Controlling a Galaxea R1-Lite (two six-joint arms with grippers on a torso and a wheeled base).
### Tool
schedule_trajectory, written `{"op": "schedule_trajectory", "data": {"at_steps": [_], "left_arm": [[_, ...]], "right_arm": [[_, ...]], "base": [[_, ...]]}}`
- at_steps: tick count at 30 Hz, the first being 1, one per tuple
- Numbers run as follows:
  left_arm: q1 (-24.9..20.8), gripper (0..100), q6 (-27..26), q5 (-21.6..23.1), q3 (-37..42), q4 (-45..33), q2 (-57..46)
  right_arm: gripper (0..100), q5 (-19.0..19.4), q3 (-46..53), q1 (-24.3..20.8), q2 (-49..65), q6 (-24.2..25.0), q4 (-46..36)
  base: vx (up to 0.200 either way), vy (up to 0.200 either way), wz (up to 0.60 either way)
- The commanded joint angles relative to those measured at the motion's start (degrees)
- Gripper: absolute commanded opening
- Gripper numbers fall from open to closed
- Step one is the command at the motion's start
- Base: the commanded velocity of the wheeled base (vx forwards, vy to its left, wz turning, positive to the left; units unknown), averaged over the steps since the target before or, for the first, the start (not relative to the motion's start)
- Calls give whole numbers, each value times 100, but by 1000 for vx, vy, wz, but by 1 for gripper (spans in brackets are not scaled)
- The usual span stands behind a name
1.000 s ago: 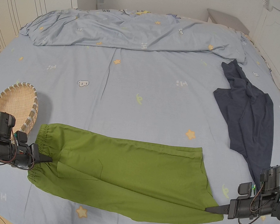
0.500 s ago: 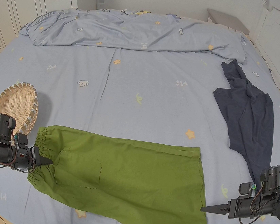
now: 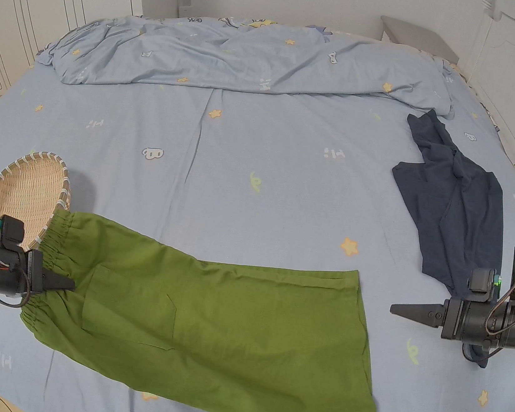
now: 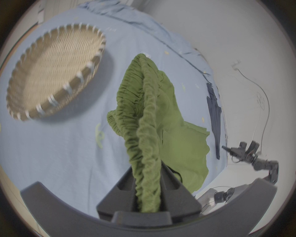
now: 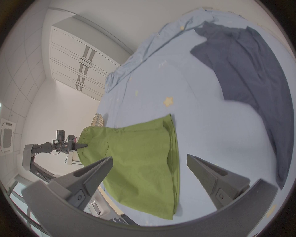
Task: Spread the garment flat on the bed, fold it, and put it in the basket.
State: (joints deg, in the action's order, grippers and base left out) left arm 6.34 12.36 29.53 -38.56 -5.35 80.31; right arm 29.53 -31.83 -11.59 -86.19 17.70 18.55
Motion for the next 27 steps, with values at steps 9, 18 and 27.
{"op": "schedule_trajectory", "data": {"at_steps": [9,18,27], "left_arm": [[772,0,-744,62,-407,-353,-684],[-871,0,-384,-351,-837,-985,-886],[-2664,0,284,-1564,-2024,-1521,-604]], "right_arm": [[100,-237,-359,-150,419,58,-256],[100,-237,-359,-141,427,76,-265],[100,-237,-350,-133,392,76,-265]], "base": [[0,0,0],[0,0,0],[0,0,0]]}}
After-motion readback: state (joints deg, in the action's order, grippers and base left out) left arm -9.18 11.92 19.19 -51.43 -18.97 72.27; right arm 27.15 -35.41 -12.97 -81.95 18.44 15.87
